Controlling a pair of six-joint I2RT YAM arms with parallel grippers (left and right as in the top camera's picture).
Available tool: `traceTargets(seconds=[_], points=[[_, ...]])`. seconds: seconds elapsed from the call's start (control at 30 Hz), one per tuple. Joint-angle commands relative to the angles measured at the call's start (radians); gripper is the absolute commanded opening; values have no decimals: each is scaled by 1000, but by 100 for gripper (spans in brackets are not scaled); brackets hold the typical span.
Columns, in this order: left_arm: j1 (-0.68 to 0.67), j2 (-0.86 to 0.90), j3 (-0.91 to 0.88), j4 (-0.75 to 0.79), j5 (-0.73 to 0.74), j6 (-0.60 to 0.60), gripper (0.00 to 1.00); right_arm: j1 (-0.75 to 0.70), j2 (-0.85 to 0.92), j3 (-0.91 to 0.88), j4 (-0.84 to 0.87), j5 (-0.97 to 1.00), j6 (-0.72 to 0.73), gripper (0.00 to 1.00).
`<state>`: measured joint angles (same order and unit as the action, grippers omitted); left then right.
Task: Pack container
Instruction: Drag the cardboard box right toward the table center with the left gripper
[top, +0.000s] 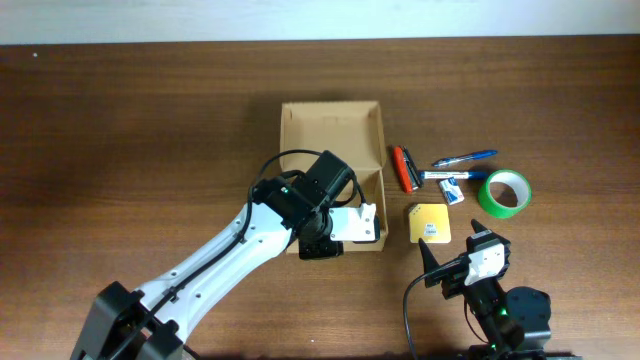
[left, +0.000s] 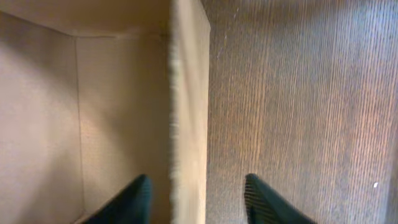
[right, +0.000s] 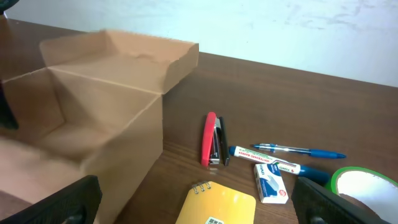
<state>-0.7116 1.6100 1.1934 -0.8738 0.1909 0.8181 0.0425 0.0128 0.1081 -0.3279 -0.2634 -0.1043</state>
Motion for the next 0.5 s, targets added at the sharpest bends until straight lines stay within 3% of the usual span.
traceTargets(seconds=[0.0,0.1,0.47], points=[[-1,1,21,2,-2,6,70,3,-9,-8,3,5,7,99],[-1,1,21,2,-4,6,80,3,-9,-8,3,5,7,99],[-2,-29,53,-27,3,-92,82,3,-9,-8,3,5,7,99]])
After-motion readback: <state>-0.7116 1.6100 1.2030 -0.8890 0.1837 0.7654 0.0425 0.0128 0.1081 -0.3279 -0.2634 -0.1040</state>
